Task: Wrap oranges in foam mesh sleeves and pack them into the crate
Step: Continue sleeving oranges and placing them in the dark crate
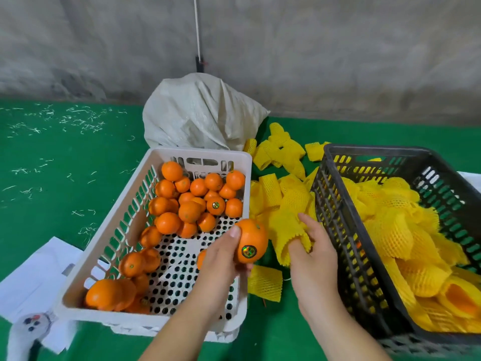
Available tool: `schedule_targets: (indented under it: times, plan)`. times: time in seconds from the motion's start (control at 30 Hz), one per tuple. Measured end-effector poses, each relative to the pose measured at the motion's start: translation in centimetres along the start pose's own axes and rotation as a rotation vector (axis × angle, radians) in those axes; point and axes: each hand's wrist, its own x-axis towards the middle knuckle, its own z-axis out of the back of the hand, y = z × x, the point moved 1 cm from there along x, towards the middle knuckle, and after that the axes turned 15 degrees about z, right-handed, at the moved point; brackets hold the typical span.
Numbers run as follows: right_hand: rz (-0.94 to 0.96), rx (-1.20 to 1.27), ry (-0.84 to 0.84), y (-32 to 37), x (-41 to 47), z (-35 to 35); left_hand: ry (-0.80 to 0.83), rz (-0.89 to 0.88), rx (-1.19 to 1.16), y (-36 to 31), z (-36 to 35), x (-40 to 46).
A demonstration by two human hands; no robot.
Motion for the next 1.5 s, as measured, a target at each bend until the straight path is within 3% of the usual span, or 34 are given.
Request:
schedule_targets:
  times: [0.13,0.27,0.5,0.67,0.97,1.1,1.23,1.33,1.5]
  plan:
    - [0.133,-0.092,-0.007,0.7,0.3,-0.9,0.232,-0.008,-0.171,2.2,-0.5,-1.2]
    - [0.166,-0.13,0.078,0.5,0.6,-0.8,0.382,0.052,-0.119,2.5,-0.2,-1.4]
    - [0.216,-0.119,0.172,0.6,0.1,1.7,0.164,0.009,-0.249,2.3,-1.1,-0.6]
    - [0.323,-0.098,0.174,1.6,-2.3,1.7,0.16,-0.081,-0.239,2.5,-1.5,-0.6]
    - [0.361,-0.109,0.07,3.2,-1.6,2.4,0.132,-0.351,0.39,3.3,-1.6,-1.5]
    - [0.58,-0.311,0.221,3.5,-2.0,2.9,0.183,-0.306,0.235,3.5,-1.5,-1.1]
    - [0.834,-0.487,0.372,2.7,-4.1,3.1,0.106,-0.208,-0.166,3.1,-1.5,-0.7]
    - [0.794,-0.444,0.388,1.9,-5.9,2.1,0.092,-0.188,-0.154,3.2,-1.2,-0.3]
    - [0.696,-0.35,0.268,1.7,-5.3,1.6,0.27,-0.172,-0.024,4.1,-0.1,0.3]
